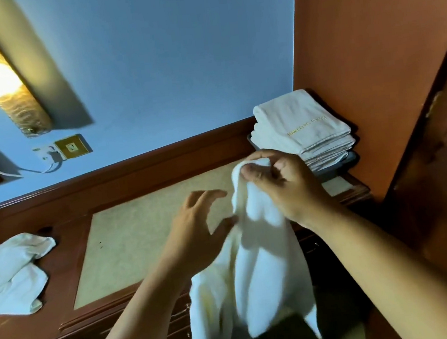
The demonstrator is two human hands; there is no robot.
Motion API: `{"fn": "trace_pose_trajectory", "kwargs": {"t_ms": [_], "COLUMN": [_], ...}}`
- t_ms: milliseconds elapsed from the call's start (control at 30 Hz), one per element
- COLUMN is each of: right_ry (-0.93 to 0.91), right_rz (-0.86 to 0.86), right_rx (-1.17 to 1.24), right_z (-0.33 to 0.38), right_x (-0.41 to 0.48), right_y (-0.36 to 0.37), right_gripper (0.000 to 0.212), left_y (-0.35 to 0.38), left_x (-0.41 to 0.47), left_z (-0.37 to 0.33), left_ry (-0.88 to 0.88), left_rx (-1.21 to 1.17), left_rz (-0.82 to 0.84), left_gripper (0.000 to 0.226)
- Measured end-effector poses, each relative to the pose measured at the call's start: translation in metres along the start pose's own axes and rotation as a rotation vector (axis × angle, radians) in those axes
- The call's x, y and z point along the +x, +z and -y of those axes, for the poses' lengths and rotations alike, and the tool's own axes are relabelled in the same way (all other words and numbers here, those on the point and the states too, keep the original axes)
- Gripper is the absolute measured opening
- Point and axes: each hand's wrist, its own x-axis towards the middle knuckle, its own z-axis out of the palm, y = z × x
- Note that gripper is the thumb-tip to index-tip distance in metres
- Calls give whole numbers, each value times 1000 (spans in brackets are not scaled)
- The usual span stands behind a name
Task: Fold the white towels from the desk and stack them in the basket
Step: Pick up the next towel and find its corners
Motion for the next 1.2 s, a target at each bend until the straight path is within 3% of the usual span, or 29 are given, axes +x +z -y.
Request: {"fn": "trace_pose_trajectory", "kwargs": {"t_ms": [67,200,300,433,667,800,900,1000,1200], "right_ry": [-23,58,157,357,402,291,140,-41,-102], "right_rz": [-18,-193,-20,192,194,193,-44,-241,-284], "right_rx": [9,112,267,112,293,-31,65,-47,-145], "right_z": [8,2,-14,-44,-35,-16,-10,-1,23], "right_x": [-2,-10,-30,-60,-68,-70,-68,-54,-18], "right_y": [13,18,24,29,29,27,30,26,21], "right_gripper": [8,19,29,27,66,76,55,24,15], "left_y": [-1,-8,-11,-29,-41,-31,-29,-26,32], "left_x": [1,0,-6,1,11,14,15,15,-2], "left_z": [-13,-16,-24,-32,-45,-44,-46,-43,1], "left_ry": [-42,-148,-148,-115,-86,-69,3,53,-82], "left_rx": [-217,-312,-335,-377,-275,-269,-236,-232,-248], "left_rz": [22,-208,-281,-357,-350,-336,-270,-182,-196], "left_gripper": [27,16,22,23,17,15,18,17,12]}}
